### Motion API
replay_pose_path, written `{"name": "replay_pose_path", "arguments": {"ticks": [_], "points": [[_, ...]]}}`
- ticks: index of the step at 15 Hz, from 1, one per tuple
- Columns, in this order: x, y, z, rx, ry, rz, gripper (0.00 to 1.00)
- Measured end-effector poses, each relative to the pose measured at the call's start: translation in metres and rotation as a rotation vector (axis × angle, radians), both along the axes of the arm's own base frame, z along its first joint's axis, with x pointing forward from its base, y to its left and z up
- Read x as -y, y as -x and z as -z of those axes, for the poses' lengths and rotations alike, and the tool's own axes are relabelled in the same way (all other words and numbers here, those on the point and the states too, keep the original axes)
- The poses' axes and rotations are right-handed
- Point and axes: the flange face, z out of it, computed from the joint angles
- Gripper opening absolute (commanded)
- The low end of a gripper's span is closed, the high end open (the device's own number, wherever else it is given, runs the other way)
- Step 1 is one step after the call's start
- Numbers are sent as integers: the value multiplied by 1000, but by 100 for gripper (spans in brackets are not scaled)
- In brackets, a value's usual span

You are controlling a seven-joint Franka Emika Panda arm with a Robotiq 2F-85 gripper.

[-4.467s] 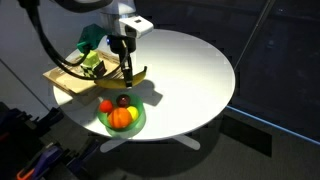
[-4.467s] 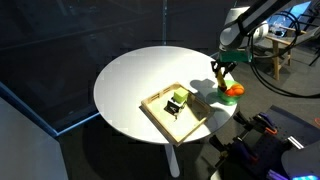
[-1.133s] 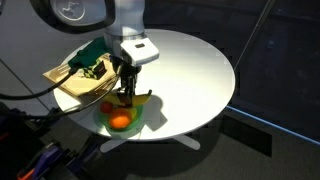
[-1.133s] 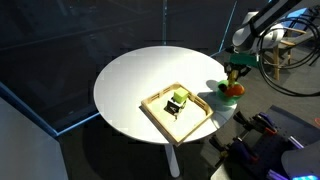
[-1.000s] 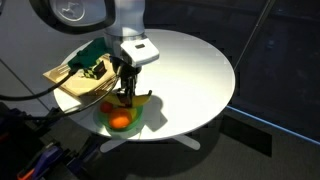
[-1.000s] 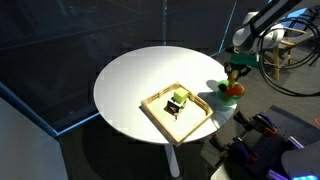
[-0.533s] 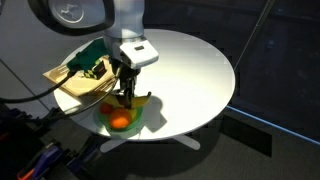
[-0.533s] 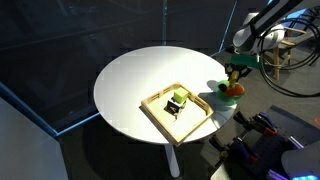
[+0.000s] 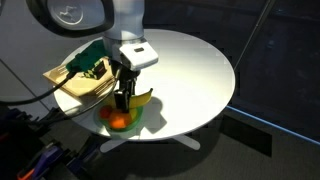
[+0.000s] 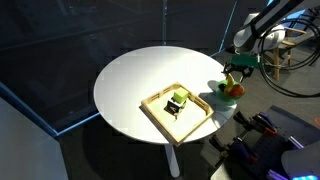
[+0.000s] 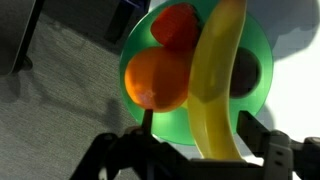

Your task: Pick up the toy banana and put it in the green bowl

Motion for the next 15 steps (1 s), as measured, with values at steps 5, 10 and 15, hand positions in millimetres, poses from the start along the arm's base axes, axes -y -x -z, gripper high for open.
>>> {"name": "replay_pose_path", "arguments": {"ticks": [5, 10, 15], "points": [[0, 1, 0, -1, -3, -14, 100], [-1, 2, -4, 7, -6, -45, 100], [-4, 5, -19, 27, 3, -113, 100]]}}
